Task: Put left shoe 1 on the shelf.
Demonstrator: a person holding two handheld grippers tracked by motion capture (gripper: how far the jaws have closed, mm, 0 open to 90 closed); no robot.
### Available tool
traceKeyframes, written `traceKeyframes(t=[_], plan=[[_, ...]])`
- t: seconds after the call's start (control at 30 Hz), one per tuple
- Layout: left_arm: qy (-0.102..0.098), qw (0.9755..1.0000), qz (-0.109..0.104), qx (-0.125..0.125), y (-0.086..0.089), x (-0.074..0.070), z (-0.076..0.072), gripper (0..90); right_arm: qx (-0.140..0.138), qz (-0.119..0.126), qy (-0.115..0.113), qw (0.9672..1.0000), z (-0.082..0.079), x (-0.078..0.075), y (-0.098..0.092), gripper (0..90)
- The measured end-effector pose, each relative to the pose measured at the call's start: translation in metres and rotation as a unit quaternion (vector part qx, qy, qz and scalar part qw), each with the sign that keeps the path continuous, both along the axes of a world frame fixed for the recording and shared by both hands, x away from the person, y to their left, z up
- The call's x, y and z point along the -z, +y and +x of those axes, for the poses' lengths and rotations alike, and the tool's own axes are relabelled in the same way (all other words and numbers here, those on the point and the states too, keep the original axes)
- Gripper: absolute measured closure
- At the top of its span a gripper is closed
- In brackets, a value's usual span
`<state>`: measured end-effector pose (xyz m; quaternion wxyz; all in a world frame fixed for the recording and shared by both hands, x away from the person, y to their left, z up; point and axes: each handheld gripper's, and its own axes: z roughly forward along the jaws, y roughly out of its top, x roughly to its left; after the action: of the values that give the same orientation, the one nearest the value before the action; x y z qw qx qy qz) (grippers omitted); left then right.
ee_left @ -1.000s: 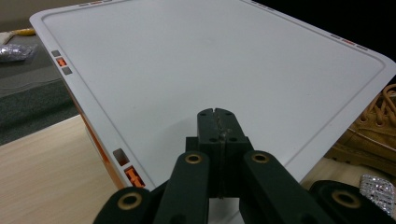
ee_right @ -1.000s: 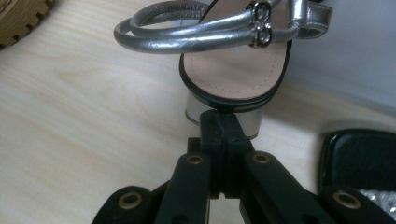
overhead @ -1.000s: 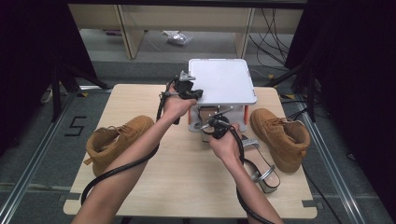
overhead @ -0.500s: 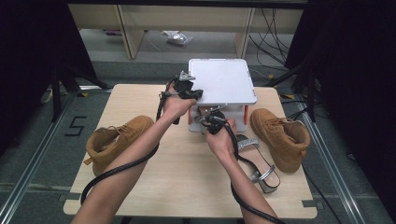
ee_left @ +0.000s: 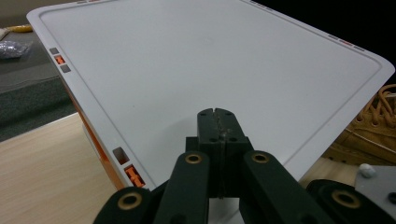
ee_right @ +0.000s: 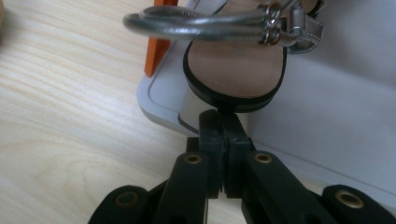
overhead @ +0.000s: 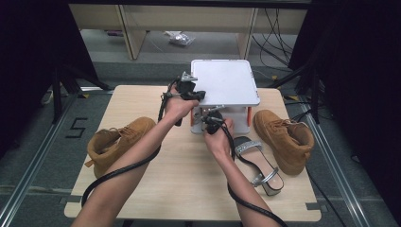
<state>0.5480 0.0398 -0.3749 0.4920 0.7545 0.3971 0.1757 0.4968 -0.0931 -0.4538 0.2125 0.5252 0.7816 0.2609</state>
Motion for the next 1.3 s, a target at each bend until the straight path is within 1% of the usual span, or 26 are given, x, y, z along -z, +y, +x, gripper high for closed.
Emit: traceKeyframes(t=[0.03,0.1,0.33,0.47,0.5,0.53,0.57,0.6,0.63,0.67,0.7,0.73,0.77,0.8,0.83,0.9,0.93,0.97,1.03,1.07,1.1,1.17,1.2,1.23,1.27,1.3], plan=[[0.0,1.0,0.006,0.002,0.001,0.0,0.0,90.0,0.002,-0.002,-0.002,1.0,0.001,0.002,0.0,89.8],[0.0,1.0,0.007,0.001,0.0,-0.001,0.0,90.0,0.002,-0.001,-0.006,1.0,0.003,0.004,0.0,89.6],[-0.001,1.0,0.009,0.001,0.0,-0.001,-0.001,90.0,0.003,-0.001,0.0,1.0,0.007,0.009,0.006,89.3],[-0.001,1.0,0.009,0.002,0.0,-0.001,0.0,90.0,0.004,0.005,0.004,1.0,0.008,0.012,0.01,88.5],[-0.001,1.0,0.004,-0.001,-0.001,0.0,0.0,90.0,0.001,0.002,0.002,1.0,0.008,0.013,0.01,88.5],[-0.002,1.0,0.003,-0.001,-0.001,0.0,-0.001,90.0,0.001,0.005,0.0,1.0,0.009,0.013,0.011,88.5],[-0.001,1.0,0.009,0.002,0.0,-0.001,-0.001,90.0,-0.002,0.003,-0.002,1.0,0.009,0.013,0.011,88.3],[-0.001,1.0,0.009,0.002,0.0,-0.001,-0.001,90.0,-0.007,-0.002,-0.004,1.0,0.01,0.014,0.012,88.3],[-0.001,1.0,0.009,0.002,0.0,-0.001,0.0,90.0,-0.007,-0.001,-0.005,1.0,0.01,0.014,0.013,88.3],[-0.001,1.0,0.008,0.002,0.0,-0.001,0.0,90.0,-0.017,-0.008,-0.008,0.9998,0.012,0.014,0.012,88.2],[-0.001,1.0,0.009,0.002,0.0,-0.001,0.0,90.0,-0.012,-0.008,-0.005,0.9999,0.012,0.015,0.013,88.2],[-0.001,0.9999,0.01,0.002,0.0,-0.001,0.0,90.0,-0.015,-0.006,-0.007,0.9998,0.012,0.016,0.013,88.0],[-0.002,1.0,0.004,-0.002,-0.001,0.0,-0.001,90.0,-0.013,-0.008,-0.007,0.9999,0.012,0.017,0.014,87.8],[-0.001,0.9999,0.011,0.002,0.0,-0.001,-0.001,90.0,-0.019,-0.006,-0.002,0.9998,0.013,0.018,0.014,87.6],[-0.002,1.0,0.005,0.0,-0.001,0.0,-0.001,90.0,-0.013,-0.009,-0.006,0.9999,0.012,0.019,0.015,87.2],[-0.001,1.0,0.008,0.002,0.0,0.0,-0.001,90.0,-0.021,-0.005,-0.002,0.9998,0.013,0.019,0.015,85.8],[-0.001,1.0,0.009,0.002,0.0,-0.001,-0.001,90.0,-0.016,-0.002,0.002,0.9999,0.012,0.019,0.016,85.6],[-0.002,1.0,0.009,0.001,0.0,-0.001,-0.001,90.0,-0.018,-0.003,0.001,0.9998,0.012,0.019,0.015,85.2],[-0.002,1.0,0.009,0.002,0.0,0.0,-0.001,90.0,-0.027,-0.003,-0.004,0.9996,0.012,0.017,0.013,83.5],[-0.002,1.0,0.007,0.002,0.0,0.0,0.0,90.0,-0.019,0.001,0.0,0.9998,0.01,0.016,0.013,81.9],[-0.002,1.0,0.006,0.002,0.0,0.0,0.0,90.0,-0.015,0.01,0.013,0.9997,0.007,0.013,0.011,78.8],[-0.004,1.0,0.007,0.003,0.001,0.0,-0.001,90.0,-0.014,0.018,0.018,0.9996,0.004,0.01,0.008,75.8],[-0.005,1.0,0.002,0.0,-0.001,0.0,-0.001,90.0,-0.01,0.016,0.02,0.9996,0.001,0.008,0.005,72.2],[-0.005,1.0,0.004,-0.002,-0.001,0.0,-0.002,89.9,-0.016,0.015,0.022,0.9995,-0.002,0.005,0.001,69.9],[-0.006,1.0,0.004,-0.002,-0.001,0.0,-0.002,89.9,-0.014,0.024,0.025,0.9993,-0.005,0.003,-0.002,69.2],[-0.006,1.0,0.003,-0.003,-0.001,0.0,-0.002,89.8,-0.013,0.022,0.023,0.9994,-0.008,0.0,-0.005,67.7]])
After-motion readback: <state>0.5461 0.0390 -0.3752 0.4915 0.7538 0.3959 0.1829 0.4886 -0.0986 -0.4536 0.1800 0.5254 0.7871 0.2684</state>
